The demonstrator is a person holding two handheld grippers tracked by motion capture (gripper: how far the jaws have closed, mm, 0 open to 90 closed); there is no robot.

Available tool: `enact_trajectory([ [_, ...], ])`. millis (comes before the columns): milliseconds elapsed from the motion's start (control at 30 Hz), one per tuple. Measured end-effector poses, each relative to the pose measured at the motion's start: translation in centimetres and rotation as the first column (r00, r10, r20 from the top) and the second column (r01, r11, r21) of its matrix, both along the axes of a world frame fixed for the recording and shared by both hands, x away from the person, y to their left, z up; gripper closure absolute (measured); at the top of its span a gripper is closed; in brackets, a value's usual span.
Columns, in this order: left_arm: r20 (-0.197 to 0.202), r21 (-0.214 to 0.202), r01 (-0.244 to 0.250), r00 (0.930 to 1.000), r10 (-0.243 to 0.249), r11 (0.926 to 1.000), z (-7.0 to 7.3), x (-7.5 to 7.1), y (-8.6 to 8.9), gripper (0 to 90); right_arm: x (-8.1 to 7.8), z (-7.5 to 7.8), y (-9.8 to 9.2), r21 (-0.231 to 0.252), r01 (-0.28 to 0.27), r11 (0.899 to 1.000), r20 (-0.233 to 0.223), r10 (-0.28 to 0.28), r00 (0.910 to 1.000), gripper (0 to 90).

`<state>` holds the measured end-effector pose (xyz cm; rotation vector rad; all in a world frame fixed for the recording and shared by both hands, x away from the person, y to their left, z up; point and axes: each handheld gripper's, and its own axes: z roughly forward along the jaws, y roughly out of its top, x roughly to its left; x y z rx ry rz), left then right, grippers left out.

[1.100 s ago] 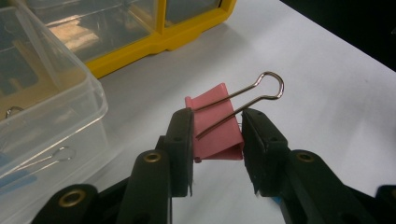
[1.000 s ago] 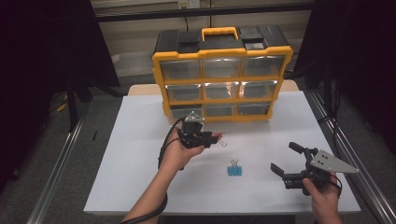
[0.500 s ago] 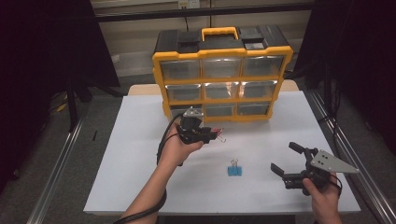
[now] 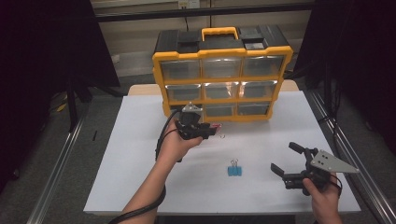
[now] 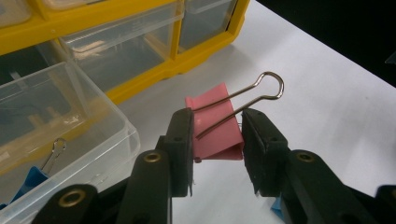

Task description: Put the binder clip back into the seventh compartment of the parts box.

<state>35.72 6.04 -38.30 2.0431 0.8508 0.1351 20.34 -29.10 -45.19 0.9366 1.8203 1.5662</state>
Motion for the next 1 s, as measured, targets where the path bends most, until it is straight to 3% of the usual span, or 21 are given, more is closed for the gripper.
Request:
enact_trajectory([
  [100, 0.002, 0.016, 0.008, 1.0000, -0.008, 0.9998, 0.3, 0.2, 0.1, 65.0, 0.0, 0.0, 0.0, 0.003, -0.001, 1.000, -0.001, 0.001, 1.0000, 0.1],
  [433, 0.011, -0.003, -0.001, 0.9999, 0.001, 1.0000, 1.2, 0.6, 0.3, 65.0, 0.0, 0.0, 0.0, 0.004, 0.002, 1.000, 0.002, -0.002, 1.0000, 0.1],
  [567, 0.008, 0.017, -0.002, 1.0000, 0.002, 0.9999, 1.6, 0.8, 0.5, 64.9, 0.0, 0.0, 0.0, 0.003, 0.002, 1.000, 0.004, -0.002, 1.0000, 0.0],
  [700, 0.011, 0.000, -0.012, 0.9999, 0.012, 0.9999, 1.7, 1.0, 0.5, 65.0, 0.0, 0.0, 0.0, 0.001, -0.001, 1.000, -0.001, 0.001, 1.0000, 0.0],
  [767, 0.007, 0.013, -0.014, 0.9999, 0.014, 0.9998, 2.0, 1.1, 0.6, 64.9, 0.0, 0.0, 0.0, 0.001, -0.001, 1.000, -0.001, 0.001, 1.0000, 0.0],
  [833, 0.005, -0.005, -0.023, 0.9997, 0.023, 0.9997, 2.0, 1.2, 0.5, 65.0, 0.0, 0.0, 0.0, 0.003, 0.000, 1.000, -0.001, 0.000, 1.0000, 0.1],
  [1000, 0.008, 0.009, -0.025, 0.9997, 0.025, 0.9996, 2.5, 1.5, 0.8, 65.0, 0.0, 0.0, 0.0, 0.003, 0.000, 1.000, 0.000, 0.000, 1.0000, 0.0],
])
